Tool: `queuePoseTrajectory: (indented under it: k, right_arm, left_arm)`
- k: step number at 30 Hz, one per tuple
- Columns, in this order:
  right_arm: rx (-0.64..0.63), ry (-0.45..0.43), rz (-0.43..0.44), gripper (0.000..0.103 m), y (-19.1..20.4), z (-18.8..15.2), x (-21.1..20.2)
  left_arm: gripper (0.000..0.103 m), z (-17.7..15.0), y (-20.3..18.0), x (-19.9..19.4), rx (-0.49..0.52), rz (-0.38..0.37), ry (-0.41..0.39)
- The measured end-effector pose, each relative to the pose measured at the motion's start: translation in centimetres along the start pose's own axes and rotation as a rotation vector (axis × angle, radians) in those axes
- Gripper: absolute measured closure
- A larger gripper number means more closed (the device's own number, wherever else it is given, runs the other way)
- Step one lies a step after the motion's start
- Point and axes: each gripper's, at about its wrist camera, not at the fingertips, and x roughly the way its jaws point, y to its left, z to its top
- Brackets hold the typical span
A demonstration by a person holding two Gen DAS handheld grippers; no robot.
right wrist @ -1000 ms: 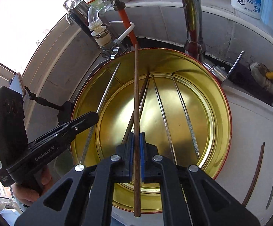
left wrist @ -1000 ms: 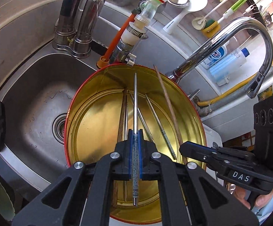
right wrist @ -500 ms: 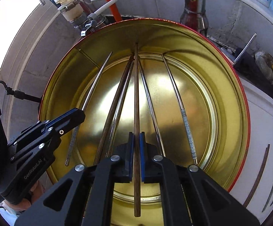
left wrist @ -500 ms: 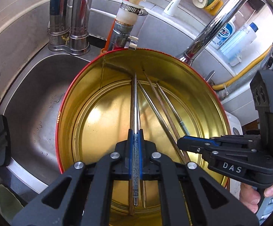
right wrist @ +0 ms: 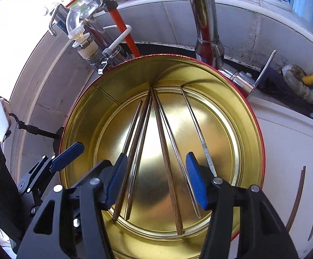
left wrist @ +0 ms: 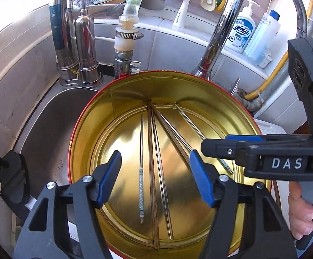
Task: Organize utensils
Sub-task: 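Carry both chopsticks into the red tin and open both tools to release them, then move both open tools back from the tin to the remaining utensils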
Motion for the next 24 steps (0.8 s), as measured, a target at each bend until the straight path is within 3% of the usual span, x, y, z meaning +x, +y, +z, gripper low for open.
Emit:
queuePoseTrajectory:
  k: [10,16,24]
  right_arm:
    - [-0.013,0.003,-0.002,0.045,0.4,-0.6,0.0]
    - [0.014,-0.085,0.006,0.013,0.4,-1.8,-2.2]
    - [0.082,-0.171,0.041,0.013,-1.3,-3.8,-5.4]
  left_arm:
    - [0.038,-0.4,0.1,-0.5,-0.027,0.003,-0.011]
    - [0.026,-1.1,-0.1,-2.0,-0.032,-0.032,-0.065]
    - [0.024,-2.8,-1.2,-4.7,-0.056,-0.051,-0.11]
